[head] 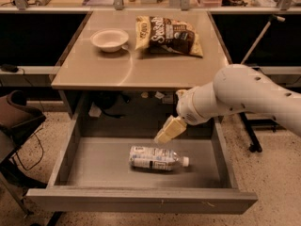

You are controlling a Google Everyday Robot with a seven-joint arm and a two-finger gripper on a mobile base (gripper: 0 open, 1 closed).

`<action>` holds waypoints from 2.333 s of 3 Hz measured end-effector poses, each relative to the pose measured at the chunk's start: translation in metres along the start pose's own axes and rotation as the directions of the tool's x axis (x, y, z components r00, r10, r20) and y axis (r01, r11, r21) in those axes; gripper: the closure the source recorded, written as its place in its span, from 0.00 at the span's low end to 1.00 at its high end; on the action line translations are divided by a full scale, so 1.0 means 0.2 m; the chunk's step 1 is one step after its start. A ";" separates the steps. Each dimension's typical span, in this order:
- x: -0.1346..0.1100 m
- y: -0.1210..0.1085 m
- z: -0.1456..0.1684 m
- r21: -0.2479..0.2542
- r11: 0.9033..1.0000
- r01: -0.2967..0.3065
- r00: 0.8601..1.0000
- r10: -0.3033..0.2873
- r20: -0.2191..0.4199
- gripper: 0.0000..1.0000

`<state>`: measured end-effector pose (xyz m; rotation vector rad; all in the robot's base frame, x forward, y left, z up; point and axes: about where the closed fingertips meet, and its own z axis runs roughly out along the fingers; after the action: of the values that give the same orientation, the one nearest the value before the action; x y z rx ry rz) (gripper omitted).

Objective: Pick blue plastic bottle from top drawer and place on counter

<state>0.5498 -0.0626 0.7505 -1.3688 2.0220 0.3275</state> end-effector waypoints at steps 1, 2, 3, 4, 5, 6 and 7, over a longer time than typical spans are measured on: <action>0.07 0.05 0.08 0.029 0.999 -0.038 0.999 0.038 -0.012 0.00; 0.10 0.06 0.11 0.051 0.997 -0.062 0.998 0.062 -0.005 0.00; 0.08 0.09 0.12 0.061 0.997 -0.040 0.999 0.041 -0.025 0.00; 0.13 0.21 0.20 0.037 0.998 -0.054 0.998 0.055 -0.028 0.00; 0.19 0.35 0.30 -0.007 0.996 -0.084 0.996 0.083 -0.019 0.00; 0.21 0.45 0.42 -0.067 0.993 -0.100 0.995 0.100 -0.008 0.00; 0.22 0.50 0.55 -0.091 0.988 -0.125 0.992 0.126 0.006 0.00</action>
Offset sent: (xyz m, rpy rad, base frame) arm -0.0045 0.0024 -0.0168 -0.0028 0.0040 -0.0374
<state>0.4935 0.0073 0.6246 -1.2928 2.1106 0.4873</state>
